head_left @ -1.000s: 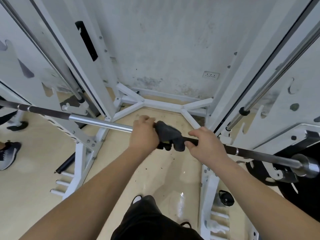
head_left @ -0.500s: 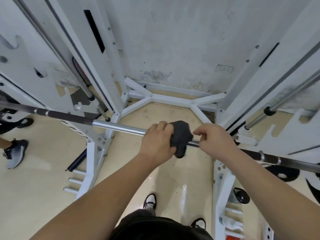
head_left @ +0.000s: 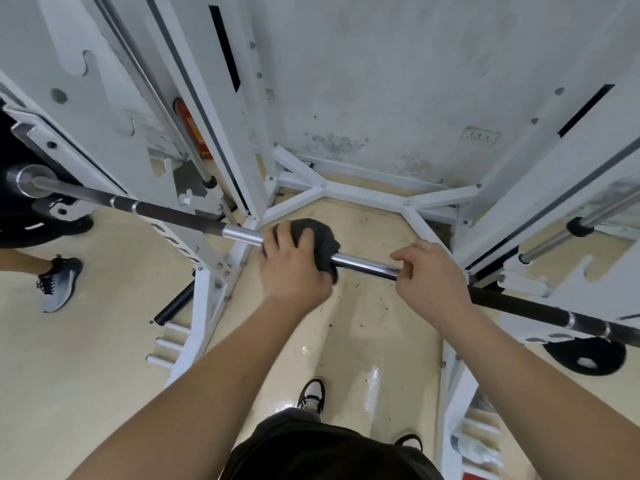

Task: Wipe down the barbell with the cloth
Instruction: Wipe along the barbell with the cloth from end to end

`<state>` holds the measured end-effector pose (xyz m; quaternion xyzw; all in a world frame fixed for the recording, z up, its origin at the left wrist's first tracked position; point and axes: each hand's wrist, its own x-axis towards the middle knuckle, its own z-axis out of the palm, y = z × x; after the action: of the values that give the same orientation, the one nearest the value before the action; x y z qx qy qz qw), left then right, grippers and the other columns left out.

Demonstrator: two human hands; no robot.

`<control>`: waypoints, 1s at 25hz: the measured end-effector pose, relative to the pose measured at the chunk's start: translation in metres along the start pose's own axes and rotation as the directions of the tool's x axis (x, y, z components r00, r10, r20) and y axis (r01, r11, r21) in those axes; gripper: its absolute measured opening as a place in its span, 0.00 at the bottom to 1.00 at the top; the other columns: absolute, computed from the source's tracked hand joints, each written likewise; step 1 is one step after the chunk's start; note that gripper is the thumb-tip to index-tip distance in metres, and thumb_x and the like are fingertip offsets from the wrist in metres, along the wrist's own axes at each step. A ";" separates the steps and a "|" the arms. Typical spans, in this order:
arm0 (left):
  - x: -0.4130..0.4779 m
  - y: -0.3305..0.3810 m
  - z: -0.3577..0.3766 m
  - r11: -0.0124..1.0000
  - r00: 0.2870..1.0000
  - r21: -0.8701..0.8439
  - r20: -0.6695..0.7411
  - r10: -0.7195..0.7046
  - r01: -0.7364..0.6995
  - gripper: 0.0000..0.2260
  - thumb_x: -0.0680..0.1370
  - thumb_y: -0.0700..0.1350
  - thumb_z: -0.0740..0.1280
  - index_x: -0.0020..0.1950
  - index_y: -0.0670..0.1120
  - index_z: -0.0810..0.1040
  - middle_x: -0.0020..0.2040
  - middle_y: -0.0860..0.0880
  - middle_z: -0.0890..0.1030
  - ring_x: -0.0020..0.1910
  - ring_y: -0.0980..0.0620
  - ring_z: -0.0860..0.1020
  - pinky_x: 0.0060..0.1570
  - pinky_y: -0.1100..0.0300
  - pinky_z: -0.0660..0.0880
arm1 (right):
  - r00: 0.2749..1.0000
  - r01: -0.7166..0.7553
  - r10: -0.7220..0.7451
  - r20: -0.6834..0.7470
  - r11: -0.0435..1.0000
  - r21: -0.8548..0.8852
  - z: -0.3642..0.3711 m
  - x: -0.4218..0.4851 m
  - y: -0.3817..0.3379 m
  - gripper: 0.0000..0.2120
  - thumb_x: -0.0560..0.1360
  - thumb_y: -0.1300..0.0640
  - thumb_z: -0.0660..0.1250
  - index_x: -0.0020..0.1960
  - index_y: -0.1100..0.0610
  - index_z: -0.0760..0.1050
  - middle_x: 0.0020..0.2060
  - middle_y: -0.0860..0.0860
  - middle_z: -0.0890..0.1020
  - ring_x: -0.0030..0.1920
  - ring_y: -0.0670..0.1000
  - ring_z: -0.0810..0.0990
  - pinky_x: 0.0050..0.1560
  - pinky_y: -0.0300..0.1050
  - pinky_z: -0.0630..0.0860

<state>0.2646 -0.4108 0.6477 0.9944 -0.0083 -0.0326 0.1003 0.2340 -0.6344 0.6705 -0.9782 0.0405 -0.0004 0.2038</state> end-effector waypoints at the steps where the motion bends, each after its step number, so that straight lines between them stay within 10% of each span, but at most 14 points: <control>1: -0.010 0.025 0.004 0.999 0.999 0.013 0.013 0.050 -0.050 0.33 0.68 0.59 0.67 0.72 0.51 0.68 0.75 0.41 0.62 0.76 0.34 0.58 0.68 0.37 0.68 | 1.000 -0.006 0.006 -0.014 1.000 0.002 -0.005 -0.004 0.008 0.16 0.77 0.62 0.63 0.60 0.53 0.84 0.52 0.49 0.82 0.56 0.53 0.77 0.50 0.47 0.77; 7: -0.048 0.163 0.034 0.859 0.862 0.110 0.153 0.483 -0.501 0.34 0.74 0.57 0.66 0.79 0.55 0.61 0.74 0.43 0.66 0.68 0.37 0.67 0.62 0.39 0.67 | 0.993 -0.102 0.101 -0.057 0.994 -0.025 -0.045 -0.040 0.091 0.18 0.75 0.62 0.63 0.61 0.53 0.83 0.52 0.50 0.81 0.57 0.55 0.77 0.51 0.51 0.79; 17: -0.034 0.216 0.027 0.822 0.818 0.129 0.269 0.509 -0.554 0.19 0.81 0.57 0.62 0.71 0.55 0.72 0.65 0.50 0.76 0.59 0.43 0.76 0.57 0.47 0.73 | 0.974 -0.211 0.222 0.041 0.960 -0.185 -0.104 -0.088 0.221 0.19 0.73 0.54 0.68 0.63 0.50 0.79 0.57 0.46 0.77 0.61 0.52 0.73 0.48 0.47 0.75; 21: -0.053 0.233 0.029 0.925 0.950 0.227 0.148 0.275 -0.303 0.15 0.84 0.57 0.58 0.65 0.53 0.76 0.63 0.51 0.77 0.59 0.43 0.75 0.55 0.47 0.72 | 0.963 -0.220 0.258 0.081 0.921 -0.320 -0.112 -0.101 0.246 0.16 0.75 0.49 0.69 0.62 0.50 0.79 0.52 0.47 0.76 0.56 0.51 0.74 0.40 0.46 0.73; 25: -0.081 0.284 0.056 0.829 0.836 0.115 0.111 0.537 -0.547 0.12 0.84 0.54 0.59 0.64 0.52 0.76 0.66 0.51 0.76 0.60 0.42 0.74 0.52 0.47 0.75 | 0.971 -0.211 0.235 0.040 0.925 -0.317 -0.112 -0.097 0.252 0.10 0.79 0.49 0.65 0.55 0.49 0.82 0.45 0.46 0.75 0.50 0.51 0.74 0.37 0.45 0.69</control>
<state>0.1773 -0.6987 0.6546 0.9538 -0.2960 -0.0389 0.0339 0.1159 -0.9015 0.6739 -0.9863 0.1430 0.0672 0.0476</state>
